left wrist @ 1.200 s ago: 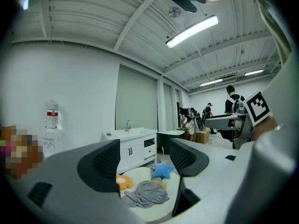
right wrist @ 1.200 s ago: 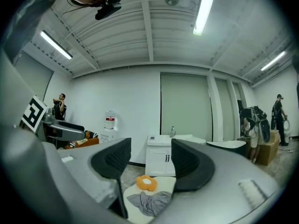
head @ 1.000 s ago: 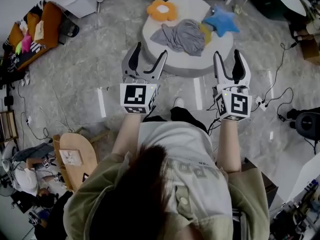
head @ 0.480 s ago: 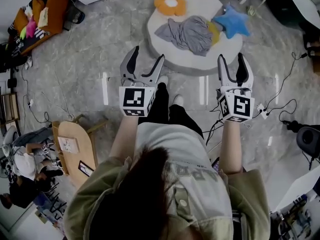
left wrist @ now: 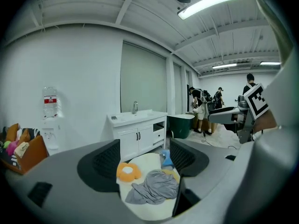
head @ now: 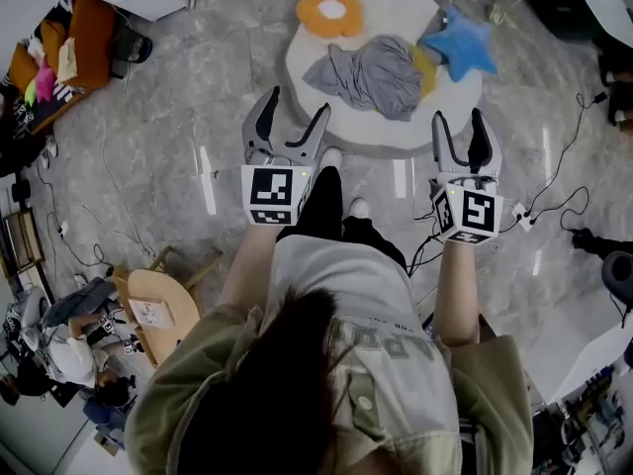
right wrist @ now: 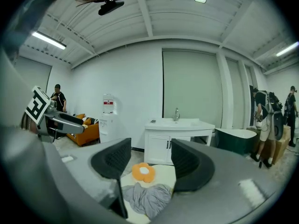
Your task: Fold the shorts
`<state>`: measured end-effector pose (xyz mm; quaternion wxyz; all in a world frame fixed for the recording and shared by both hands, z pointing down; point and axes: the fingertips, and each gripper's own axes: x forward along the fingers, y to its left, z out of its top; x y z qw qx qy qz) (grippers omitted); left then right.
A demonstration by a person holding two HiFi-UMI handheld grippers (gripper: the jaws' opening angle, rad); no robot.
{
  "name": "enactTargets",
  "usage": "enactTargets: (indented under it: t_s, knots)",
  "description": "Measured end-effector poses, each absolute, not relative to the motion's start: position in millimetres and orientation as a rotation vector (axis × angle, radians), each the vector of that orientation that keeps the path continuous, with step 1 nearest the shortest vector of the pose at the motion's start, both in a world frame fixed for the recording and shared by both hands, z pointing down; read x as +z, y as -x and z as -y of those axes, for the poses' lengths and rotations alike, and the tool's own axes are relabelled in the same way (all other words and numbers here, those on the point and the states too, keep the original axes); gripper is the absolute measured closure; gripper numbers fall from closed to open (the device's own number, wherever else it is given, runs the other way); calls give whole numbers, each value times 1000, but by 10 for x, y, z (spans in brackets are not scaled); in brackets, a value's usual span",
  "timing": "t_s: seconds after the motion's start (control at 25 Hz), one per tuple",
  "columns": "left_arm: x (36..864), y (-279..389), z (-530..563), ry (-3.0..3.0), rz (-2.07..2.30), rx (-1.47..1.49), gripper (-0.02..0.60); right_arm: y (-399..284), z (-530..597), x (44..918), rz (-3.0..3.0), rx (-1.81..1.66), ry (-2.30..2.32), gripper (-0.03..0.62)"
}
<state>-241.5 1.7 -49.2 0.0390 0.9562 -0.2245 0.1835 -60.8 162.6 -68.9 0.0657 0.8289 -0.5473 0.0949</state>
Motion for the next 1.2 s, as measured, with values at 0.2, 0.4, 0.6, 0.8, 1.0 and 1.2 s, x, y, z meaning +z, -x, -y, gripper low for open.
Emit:
enactTargets:
  t_s: [0.2,0.4,0.6,0.8,1.0,1.2]
  knots:
    - [-428,2160,385,-2945,548,575,264,545,-1226,-557,1590,336,-2502,336]
    - [-152,1982,564,-2941,441,656,264,383,-1018,-209,1546,407,-2465,336]
    - [362,1789,468,-2922,350,782,265,141,-1028,570,1509,520,-2334,336]
    - [1115,1666,348,-2850,341,960,264,40,-1106,1635,1487,680,-2127,336]
    - [1838,1561,150,-2788,361,1063,264,118,-1292,2858,1522,801,-1845,335]
    - [2559,1518,-24,-2739,418,1127,264,222,-1477,4014,1569,826,-1580,336]
